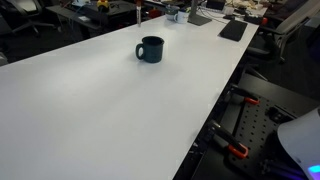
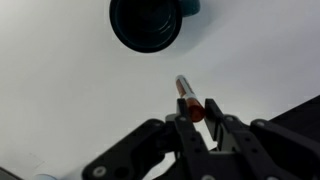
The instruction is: Remove the marker from the mug.
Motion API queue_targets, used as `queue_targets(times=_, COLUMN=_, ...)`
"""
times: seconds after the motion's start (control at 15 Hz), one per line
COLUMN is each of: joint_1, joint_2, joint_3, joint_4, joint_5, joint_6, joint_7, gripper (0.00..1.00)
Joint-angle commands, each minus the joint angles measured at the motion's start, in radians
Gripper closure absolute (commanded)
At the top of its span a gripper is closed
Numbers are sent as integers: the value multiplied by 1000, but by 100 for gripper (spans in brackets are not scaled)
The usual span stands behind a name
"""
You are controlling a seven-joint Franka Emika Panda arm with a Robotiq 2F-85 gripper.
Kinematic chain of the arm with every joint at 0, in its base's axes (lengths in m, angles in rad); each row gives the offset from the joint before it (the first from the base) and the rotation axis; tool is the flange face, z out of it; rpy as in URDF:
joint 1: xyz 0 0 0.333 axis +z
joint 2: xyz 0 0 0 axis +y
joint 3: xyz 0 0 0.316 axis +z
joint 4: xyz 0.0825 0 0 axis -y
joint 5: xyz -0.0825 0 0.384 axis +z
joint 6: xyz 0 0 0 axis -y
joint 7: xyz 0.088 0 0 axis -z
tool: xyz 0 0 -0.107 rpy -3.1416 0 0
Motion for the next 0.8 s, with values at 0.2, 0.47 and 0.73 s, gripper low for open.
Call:
queue_targets(times=0.2, joint_1=-40, joint_2=5, joint_3=-6, joint_4=52, joint_5=-7, joint_6=5, joint_7=-21, gripper=94)
queue_targets(times=0.47, joint_1=-83, joint_2=46, joint_3=-11, joint_4=95, joint_5=15, joint_6=-3, joint_7=-44, gripper=94)
queue_targets(times=0.73, joint_1=-141, joint_2=108, joint_3=-11, joint_4=159, joint_5=55, joint_6=-22, joint_7=-122, gripper=94)
